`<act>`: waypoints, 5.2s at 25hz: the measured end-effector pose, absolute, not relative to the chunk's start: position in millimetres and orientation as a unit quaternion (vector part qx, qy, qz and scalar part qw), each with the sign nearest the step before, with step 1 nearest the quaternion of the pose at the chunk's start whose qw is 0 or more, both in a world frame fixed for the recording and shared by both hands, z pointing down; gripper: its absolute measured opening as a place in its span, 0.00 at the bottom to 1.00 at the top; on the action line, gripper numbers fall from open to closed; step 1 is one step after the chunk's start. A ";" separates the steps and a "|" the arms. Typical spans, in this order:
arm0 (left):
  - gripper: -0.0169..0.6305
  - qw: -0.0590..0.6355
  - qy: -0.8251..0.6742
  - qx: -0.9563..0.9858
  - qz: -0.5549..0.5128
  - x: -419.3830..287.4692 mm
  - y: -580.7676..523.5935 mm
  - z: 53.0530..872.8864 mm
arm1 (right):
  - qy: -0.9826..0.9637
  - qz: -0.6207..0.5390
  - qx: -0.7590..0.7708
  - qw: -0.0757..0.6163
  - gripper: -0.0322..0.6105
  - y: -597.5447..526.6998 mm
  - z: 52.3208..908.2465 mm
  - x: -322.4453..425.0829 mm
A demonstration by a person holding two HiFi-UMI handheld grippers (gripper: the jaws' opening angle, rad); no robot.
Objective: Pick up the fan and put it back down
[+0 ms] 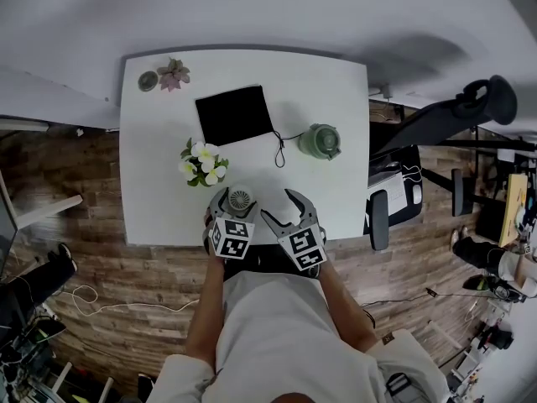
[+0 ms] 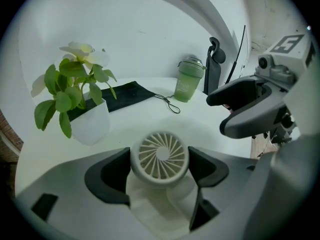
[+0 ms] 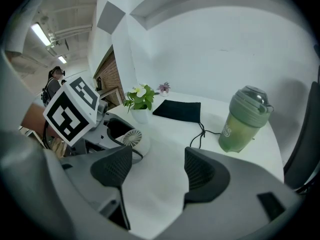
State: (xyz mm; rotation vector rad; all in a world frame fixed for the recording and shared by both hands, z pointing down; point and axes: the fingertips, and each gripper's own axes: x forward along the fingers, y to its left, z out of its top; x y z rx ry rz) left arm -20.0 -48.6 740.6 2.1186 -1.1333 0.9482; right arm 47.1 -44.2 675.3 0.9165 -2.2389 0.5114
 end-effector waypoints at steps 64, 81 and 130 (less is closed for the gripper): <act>0.58 0.000 -0.557 0.821 0.124 -54.7 -81.2 412.9 | -0.904 -0.036 0.407 0.123 0.52 -89.3 410.8 45.4; 0.58 -0.030 -0.561 0.821 0.100 -55.0 -85.5 382.3 | -0.907 -0.059 0.407 0.094 0.52 -96.4 381.1 48.4; 0.58 0.189 -0.449 0.824 0.290 -31.7 -53.5 653.6 | -0.877 0.134 0.361 0.288 0.51 -61.8 618.2 43.8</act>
